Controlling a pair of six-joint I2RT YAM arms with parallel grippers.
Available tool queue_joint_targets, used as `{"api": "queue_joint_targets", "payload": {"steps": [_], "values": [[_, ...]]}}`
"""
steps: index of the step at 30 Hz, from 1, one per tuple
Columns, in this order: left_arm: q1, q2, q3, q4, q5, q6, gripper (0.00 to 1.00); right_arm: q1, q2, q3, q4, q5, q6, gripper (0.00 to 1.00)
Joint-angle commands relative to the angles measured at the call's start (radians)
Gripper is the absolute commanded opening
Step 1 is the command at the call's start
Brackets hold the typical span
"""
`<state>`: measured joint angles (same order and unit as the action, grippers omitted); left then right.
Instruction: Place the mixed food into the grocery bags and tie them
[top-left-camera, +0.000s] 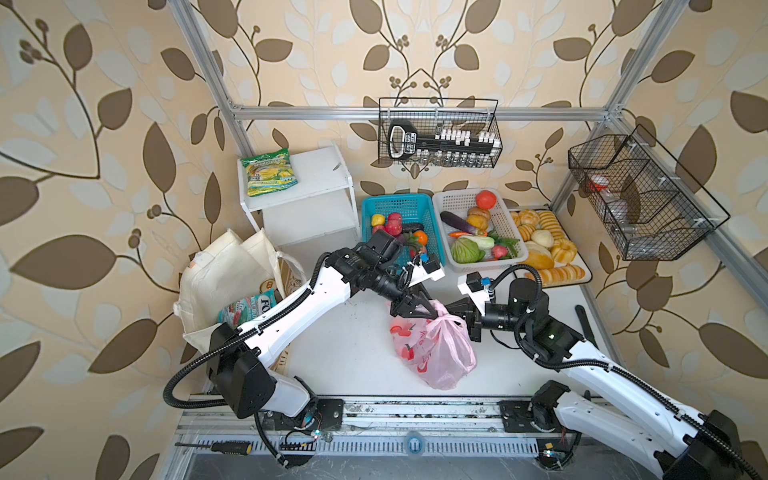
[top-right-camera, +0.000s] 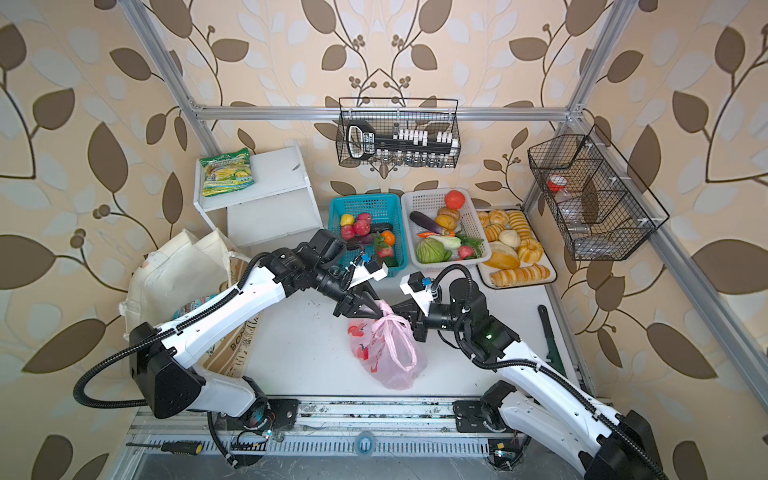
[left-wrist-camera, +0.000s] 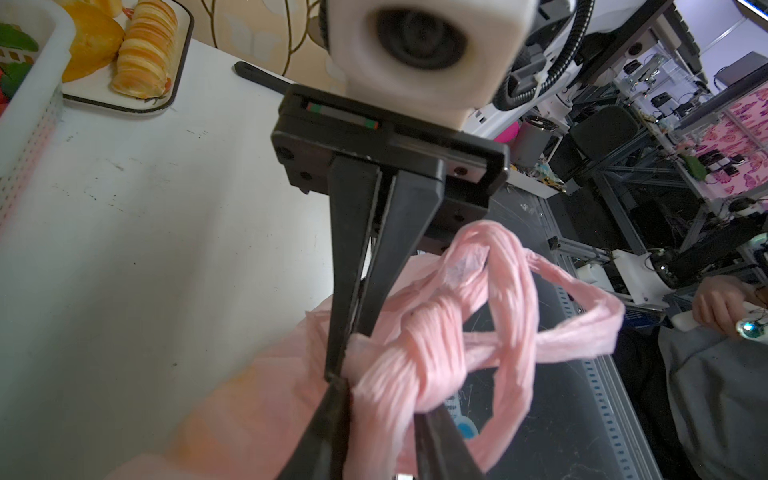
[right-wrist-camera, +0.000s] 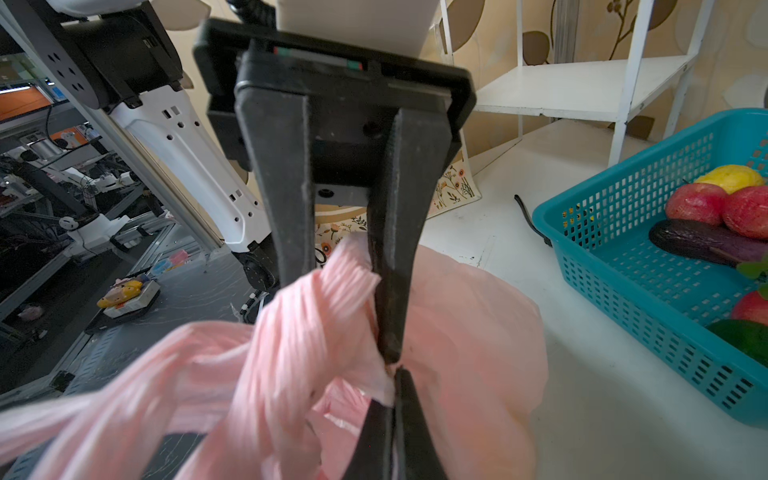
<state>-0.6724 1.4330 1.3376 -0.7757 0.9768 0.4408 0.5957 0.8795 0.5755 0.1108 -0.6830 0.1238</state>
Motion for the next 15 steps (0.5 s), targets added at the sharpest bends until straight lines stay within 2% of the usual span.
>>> {"api": "queue_joint_targets", "payload": {"steps": [1, 3, 7, 11, 15], "values": [[0.005, -0.029, 0.027, -0.046, -0.002, 0.018, 0.32, -0.002, -0.017, -0.02, 0.054, 0.01, 0.02, 0.0], [0.005, -0.028, 0.027, -0.054, -0.017, 0.021, 0.29, -0.004, -0.018, -0.022, 0.065, 0.003, 0.026, 0.0], [0.005, -0.016, 0.043, -0.061, -0.05, 0.012, 0.0, -0.003, -0.026, -0.019, 0.068, -0.017, 0.018, 0.03], [0.008, -0.005, 0.084, -0.122, -0.086, 0.022, 0.0, -0.005, -0.034, -0.009, 0.004, 0.05, -0.027, 0.04], [0.008, 0.014, 0.105, -0.141, -0.045, 0.003, 0.0, 0.001, -0.028, 0.003, -0.012, 0.063, -0.035, 0.03]]}}
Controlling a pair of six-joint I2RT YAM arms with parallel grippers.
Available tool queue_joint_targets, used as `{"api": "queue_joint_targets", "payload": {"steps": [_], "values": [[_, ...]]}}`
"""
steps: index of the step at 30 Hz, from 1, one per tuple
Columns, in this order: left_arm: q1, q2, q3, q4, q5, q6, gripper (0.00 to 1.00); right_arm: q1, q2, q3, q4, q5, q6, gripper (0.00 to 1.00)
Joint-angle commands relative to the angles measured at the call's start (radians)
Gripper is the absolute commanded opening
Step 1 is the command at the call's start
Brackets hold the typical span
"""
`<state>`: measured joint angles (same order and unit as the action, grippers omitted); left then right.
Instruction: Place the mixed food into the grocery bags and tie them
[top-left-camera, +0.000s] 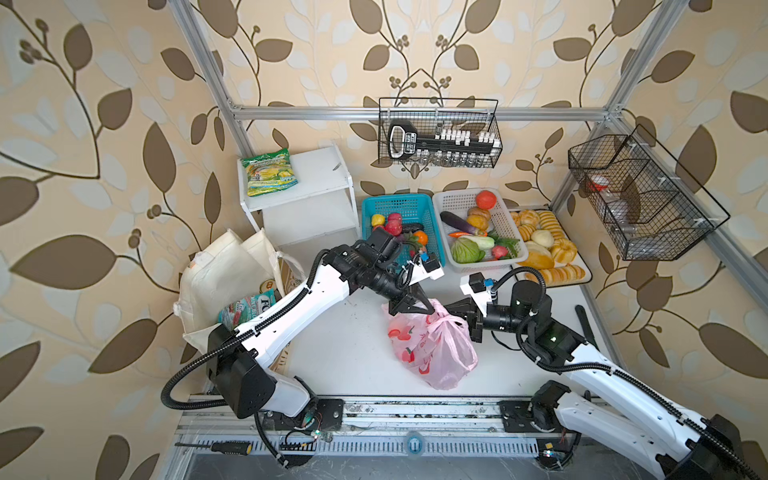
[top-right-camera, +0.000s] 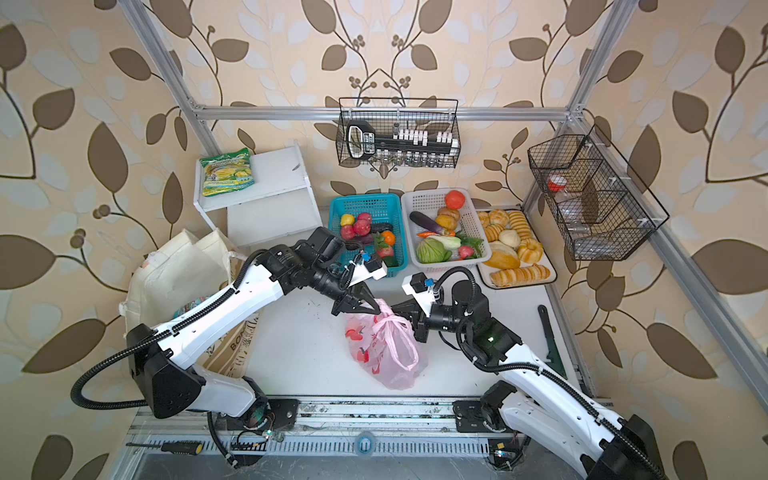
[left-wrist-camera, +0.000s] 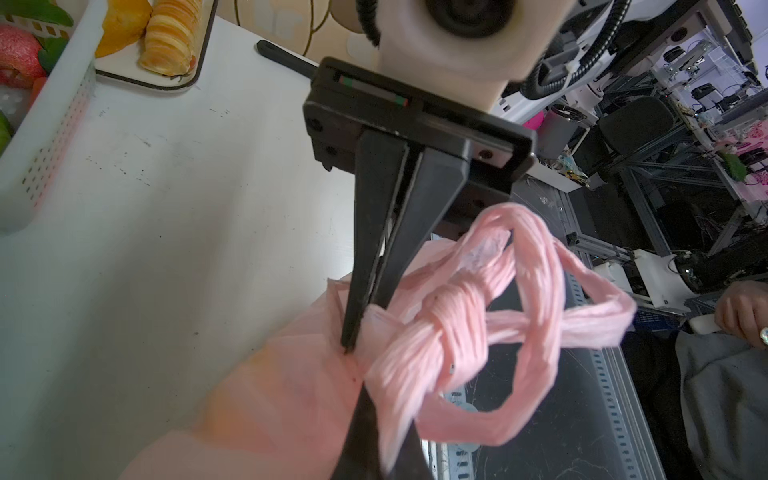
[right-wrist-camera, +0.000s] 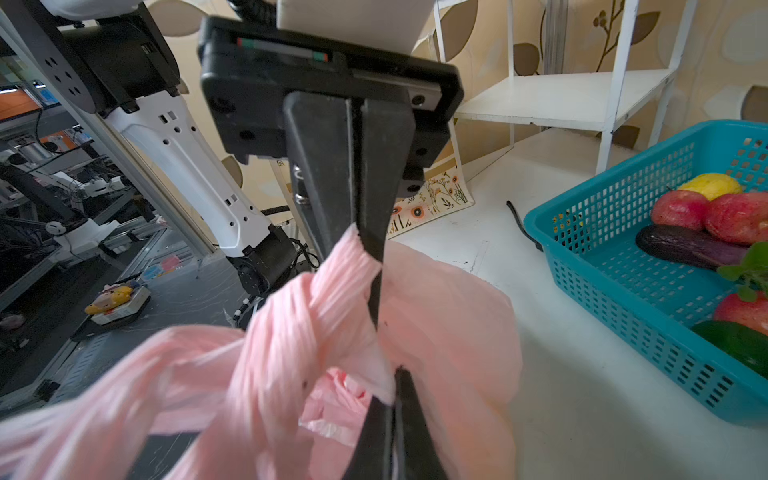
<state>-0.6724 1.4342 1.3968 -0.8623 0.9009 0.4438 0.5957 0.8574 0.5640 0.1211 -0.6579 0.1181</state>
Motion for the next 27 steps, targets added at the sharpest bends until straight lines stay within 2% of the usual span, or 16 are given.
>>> {"api": "queue_joint_targets", "payload": {"steps": [1, 6, 11, 18, 21, 24, 26, 27], "values": [[0.008, 0.037, 0.056, -0.077, 0.033, 0.002, 0.0, 0.002, -0.007, 0.017, -0.027, 0.059, -0.029, 0.03], [0.008, 0.092, 0.102, -0.186, 0.054, 0.052, 0.0, 0.005, -0.037, 0.014, -0.012, 0.123, -0.031, 0.0], [0.008, 0.118, 0.126, -0.249, 0.048, 0.094, 0.0, 0.006, -0.062, 0.01, -0.005, 0.139, -0.026, 0.0], [0.009, 0.106, 0.135, -0.228, 0.038, 0.081, 0.0, 0.006, -0.099, -0.014, 0.001, 0.214, -0.014, 0.0], [0.01, 0.081, 0.107, -0.172, 0.028, 0.045, 0.0, 0.006, -0.112, -0.03, 0.031, 0.199, 0.006, 0.0], [0.011, 0.057, 0.086, -0.114, -0.013, -0.009, 0.34, 0.006, -0.115, -0.041, 0.038, 0.214, 0.024, 0.0], [0.013, 0.023, 0.062, -0.047, -0.032, -0.062, 0.36, 0.006, -0.117, -0.05, 0.042, 0.227, 0.037, 0.0], [0.012, 0.012, 0.046, -0.014, -0.052, -0.091, 0.42, 0.006, -0.118, -0.056, 0.046, 0.237, 0.043, 0.0]]}}
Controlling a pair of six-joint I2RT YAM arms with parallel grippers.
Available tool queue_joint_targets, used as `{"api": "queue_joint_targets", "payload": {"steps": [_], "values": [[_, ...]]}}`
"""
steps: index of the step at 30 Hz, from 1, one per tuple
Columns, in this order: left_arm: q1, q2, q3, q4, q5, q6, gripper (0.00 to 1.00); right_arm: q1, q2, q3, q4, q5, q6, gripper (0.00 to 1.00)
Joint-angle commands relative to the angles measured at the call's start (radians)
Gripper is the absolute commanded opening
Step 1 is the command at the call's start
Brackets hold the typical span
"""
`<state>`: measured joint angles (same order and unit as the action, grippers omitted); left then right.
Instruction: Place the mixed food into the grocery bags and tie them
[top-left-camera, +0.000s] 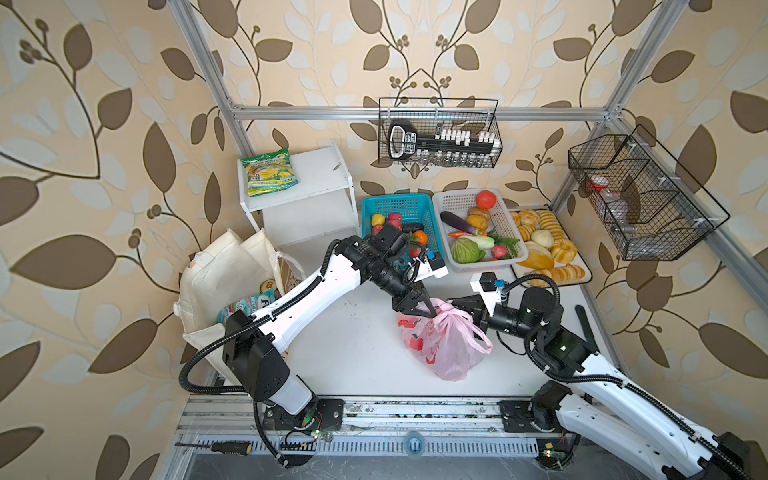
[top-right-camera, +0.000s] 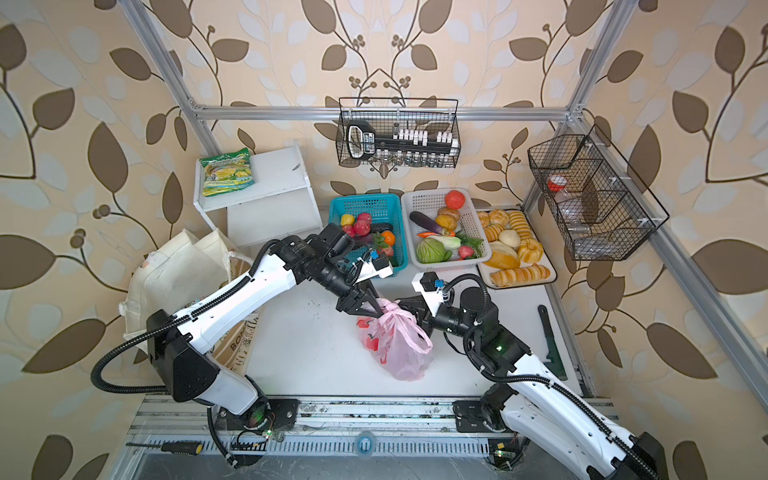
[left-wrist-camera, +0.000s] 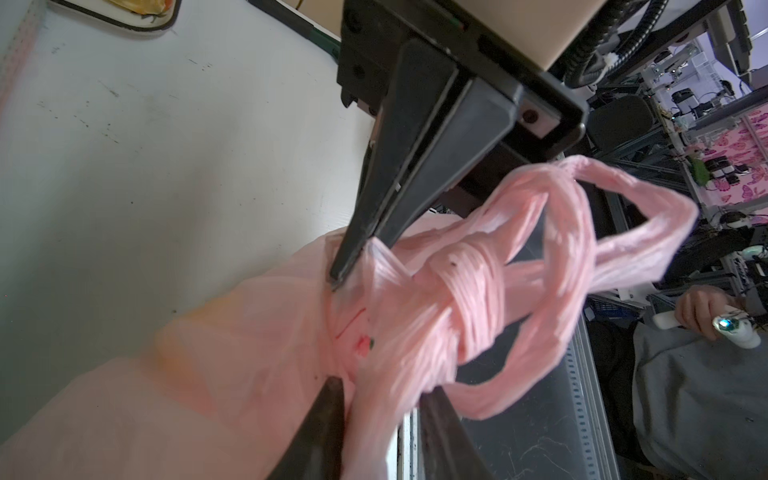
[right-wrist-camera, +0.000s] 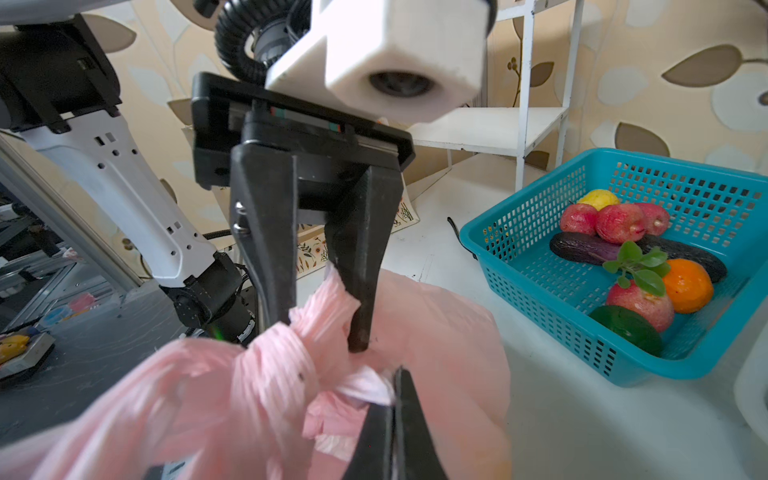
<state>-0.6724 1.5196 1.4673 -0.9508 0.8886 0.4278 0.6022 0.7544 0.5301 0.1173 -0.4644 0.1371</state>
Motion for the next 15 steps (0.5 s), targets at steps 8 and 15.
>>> {"api": "queue_joint_targets", "payload": {"steps": [8, 15], "values": [[0.013, -0.331, -0.228, 0.435, -0.272, -0.396, 0.6, -0.005, -0.029, -0.061, 0.08, 0.149, 0.069, 0.0], [-0.017, -0.426, -0.305, 0.63, -0.3, -0.76, 0.72, -0.005, -0.05, -0.071, 0.081, 0.287, 0.096, 0.0]]}}
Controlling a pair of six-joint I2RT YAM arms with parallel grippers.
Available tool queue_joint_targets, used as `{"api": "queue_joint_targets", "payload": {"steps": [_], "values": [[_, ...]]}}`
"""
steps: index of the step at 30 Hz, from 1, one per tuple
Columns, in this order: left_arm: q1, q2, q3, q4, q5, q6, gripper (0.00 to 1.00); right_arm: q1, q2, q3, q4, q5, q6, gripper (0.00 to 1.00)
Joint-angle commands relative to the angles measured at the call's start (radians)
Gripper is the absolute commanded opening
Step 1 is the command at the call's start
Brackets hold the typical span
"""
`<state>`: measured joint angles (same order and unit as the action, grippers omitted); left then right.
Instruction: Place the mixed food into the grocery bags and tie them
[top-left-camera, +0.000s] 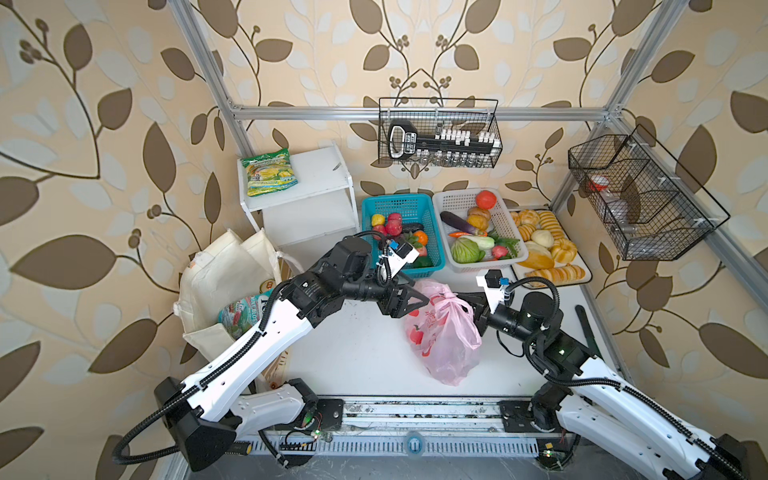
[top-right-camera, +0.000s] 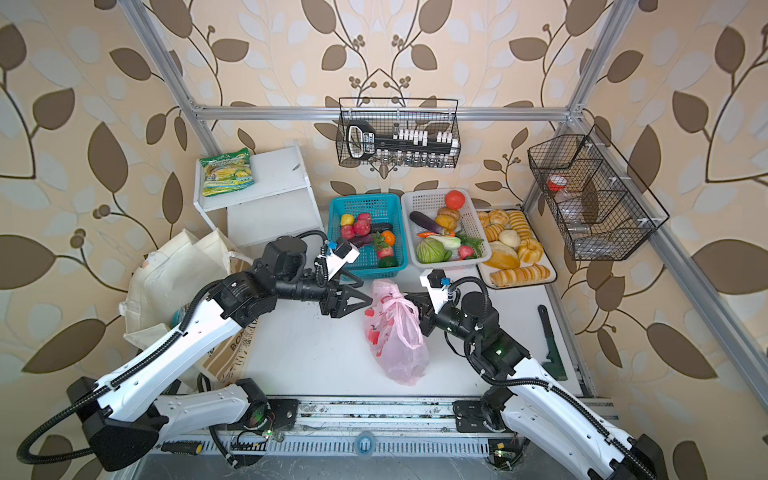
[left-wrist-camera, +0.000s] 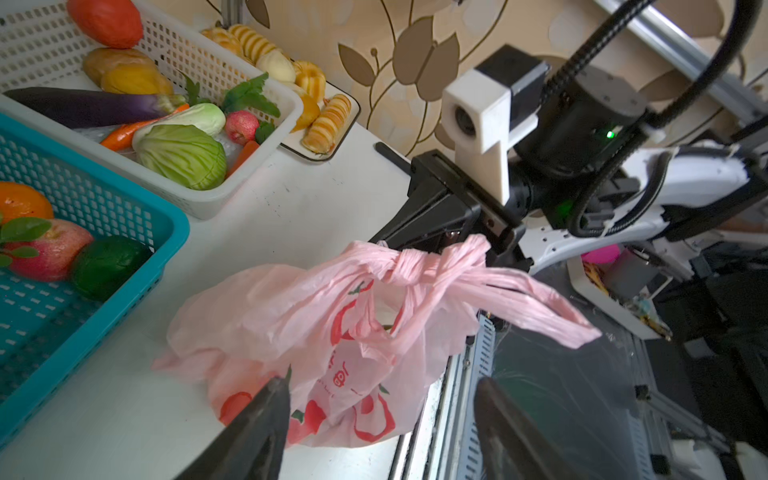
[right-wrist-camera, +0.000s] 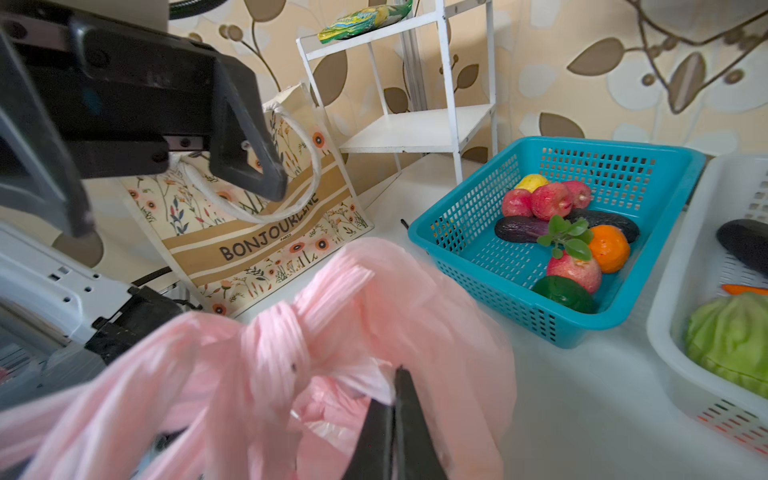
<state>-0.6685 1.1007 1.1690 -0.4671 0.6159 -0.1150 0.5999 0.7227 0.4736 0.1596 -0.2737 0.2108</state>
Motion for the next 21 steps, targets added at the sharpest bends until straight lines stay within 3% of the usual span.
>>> {"api": "queue_joint_targets", "payload": {"steps": [1, 5, 11, 16, 18, 21], "values": [[-0.052, -0.002, 0.002, 0.143, -0.037, -0.249, 0.73, -0.002, -0.024, -0.021, 0.037, 0.124, 0.03, 0.0], [-0.186, 0.042, 0.056, 0.088, -0.148, -0.337, 0.82, 0.003, -0.041, -0.043, 0.034, 0.19, 0.043, 0.0], [-0.243, 0.133, 0.13, 0.03, -0.145, -0.505, 0.88, 0.013, -0.063, -0.043, 0.006, 0.262, 0.049, 0.0], [-0.284, 0.212, 0.142, 0.061, -0.146, -0.543, 0.85, 0.024, -0.072, -0.041, -0.001, 0.261, 0.044, 0.0], [-0.288, 0.253, 0.161, 0.064, -0.131, -0.53, 0.75, 0.026, -0.078, -0.041, -0.007, 0.254, 0.04, 0.0], [-0.287, 0.287, 0.206, -0.044, -0.195, -0.442, 0.29, 0.026, -0.103, -0.047, -0.03, 0.254, 0.031, 0.0]]}}
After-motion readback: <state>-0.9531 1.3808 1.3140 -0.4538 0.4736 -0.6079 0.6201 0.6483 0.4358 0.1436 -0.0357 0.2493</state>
